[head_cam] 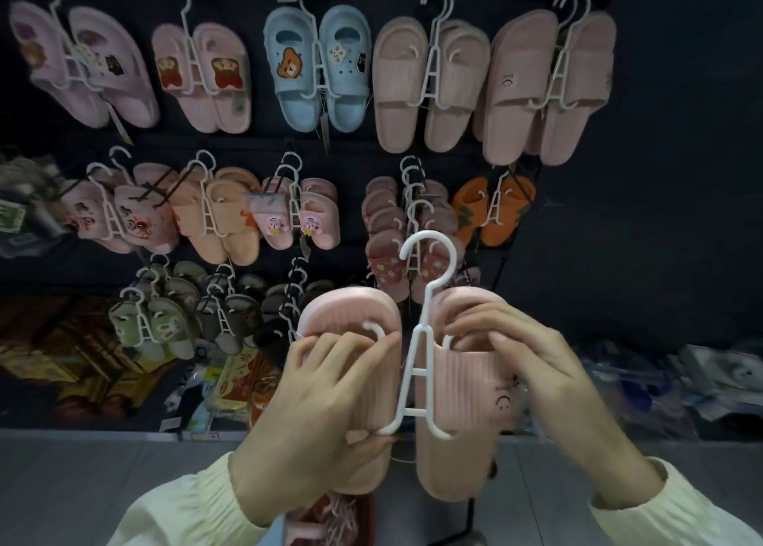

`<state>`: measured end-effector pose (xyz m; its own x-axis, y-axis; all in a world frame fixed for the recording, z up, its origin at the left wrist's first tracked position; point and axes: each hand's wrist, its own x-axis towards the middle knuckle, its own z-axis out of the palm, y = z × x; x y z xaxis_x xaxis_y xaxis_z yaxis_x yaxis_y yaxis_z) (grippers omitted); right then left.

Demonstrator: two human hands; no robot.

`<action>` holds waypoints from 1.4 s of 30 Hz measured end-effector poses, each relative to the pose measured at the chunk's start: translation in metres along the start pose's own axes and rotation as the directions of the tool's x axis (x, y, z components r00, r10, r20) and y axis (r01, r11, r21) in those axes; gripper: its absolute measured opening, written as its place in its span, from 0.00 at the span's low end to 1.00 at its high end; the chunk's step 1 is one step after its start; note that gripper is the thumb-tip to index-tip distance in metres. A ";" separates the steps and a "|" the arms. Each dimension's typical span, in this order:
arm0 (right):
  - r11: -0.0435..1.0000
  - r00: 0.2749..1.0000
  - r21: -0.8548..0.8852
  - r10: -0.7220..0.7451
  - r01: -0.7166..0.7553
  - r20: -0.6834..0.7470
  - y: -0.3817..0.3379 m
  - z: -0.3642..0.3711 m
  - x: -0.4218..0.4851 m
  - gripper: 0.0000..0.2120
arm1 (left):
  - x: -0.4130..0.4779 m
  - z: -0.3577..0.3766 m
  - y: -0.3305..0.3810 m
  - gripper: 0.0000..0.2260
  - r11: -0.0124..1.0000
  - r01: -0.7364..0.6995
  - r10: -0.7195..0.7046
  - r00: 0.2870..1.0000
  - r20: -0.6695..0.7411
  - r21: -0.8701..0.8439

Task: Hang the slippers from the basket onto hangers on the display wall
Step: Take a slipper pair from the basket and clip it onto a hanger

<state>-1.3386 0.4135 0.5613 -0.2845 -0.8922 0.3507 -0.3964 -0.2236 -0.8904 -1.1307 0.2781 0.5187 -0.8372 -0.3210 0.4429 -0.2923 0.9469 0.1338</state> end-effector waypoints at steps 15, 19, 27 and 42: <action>0.669 0.996 -0.743 0.078 -0.027 0.034 0.020 -0.031 -0.029 0.37 | 0.057 0.040 0.022 0.45 0.989 -0.105 0.103 0.994 -0.028 -0.105; 0.411 0.992 -0.905 0.106 -0.107 -0.069 0.041 -0.056 -0.040 0.48 | 0.094 0.062 0.039 0.44 0.972 -0.190 0.188 0.982 -0.028 -0.138; 0.259 0.978 -0.945 0.009 -0.202 -0.206 0.050 -0.128 -0.025 0.46 | 0.187 0.083 0.069 0.41 0.939 -0.329 0.325 0.944 -0.058 -0.101; 0.163 0.955 -0.973 -0.225 -0.161 -0.195 0.053 -0.261 0.098 0.48 | 0.362 0.076 0.075 0.42 0.941 -0.309 0.332 0.922 -0.201 0.138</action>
<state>-1.6150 0.4168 0.6240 -0.3530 -0.7250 0.5914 -0.8687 0.4888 0.0807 -1.4904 0.2312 0.6220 -0.7757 0.0220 0.6307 -0.0803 0.9878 -0.1332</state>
